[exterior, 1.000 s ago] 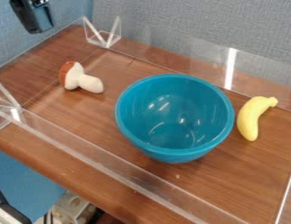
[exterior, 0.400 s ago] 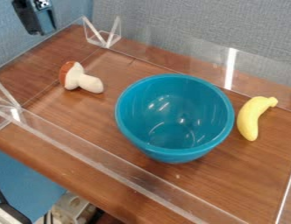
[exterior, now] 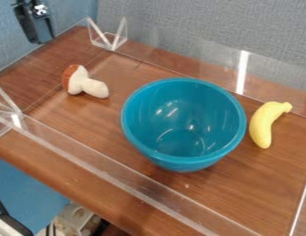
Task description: Remove the mushroom from the blue bowl and put it on the table
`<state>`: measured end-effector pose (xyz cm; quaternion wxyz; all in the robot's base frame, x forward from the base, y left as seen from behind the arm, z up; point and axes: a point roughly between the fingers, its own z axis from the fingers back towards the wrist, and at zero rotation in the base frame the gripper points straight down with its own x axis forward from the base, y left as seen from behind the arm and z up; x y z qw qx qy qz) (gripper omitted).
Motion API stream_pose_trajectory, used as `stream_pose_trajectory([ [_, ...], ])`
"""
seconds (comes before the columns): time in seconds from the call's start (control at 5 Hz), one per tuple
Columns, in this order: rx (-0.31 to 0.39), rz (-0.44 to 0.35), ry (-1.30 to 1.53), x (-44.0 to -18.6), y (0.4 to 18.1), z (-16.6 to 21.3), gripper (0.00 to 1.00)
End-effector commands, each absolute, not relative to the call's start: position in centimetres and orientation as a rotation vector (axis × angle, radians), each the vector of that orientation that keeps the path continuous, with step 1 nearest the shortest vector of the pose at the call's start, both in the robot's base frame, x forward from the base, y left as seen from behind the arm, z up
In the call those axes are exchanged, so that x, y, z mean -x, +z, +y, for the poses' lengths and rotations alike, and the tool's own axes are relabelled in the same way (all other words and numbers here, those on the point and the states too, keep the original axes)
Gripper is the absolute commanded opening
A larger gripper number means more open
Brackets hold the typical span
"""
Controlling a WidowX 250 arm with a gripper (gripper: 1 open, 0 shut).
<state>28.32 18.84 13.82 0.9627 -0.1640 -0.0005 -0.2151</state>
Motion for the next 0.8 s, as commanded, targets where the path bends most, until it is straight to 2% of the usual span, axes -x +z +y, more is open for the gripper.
stream_pose_trajectory([
  [0.0,0.286,-0.049,-0.376,-28.3,15.6,18.8,1.00],
  [0.2,0.286,-0.059,-0.319,-28.4,15.8,17.9,1.00],
  [0.4,0.282,-0.074,-0.253,-28.5,16.1,17.3,0.00],
  [0.6,0.286,-0.074,-0.277,-28.8,15.9,16.7,1.00],
])
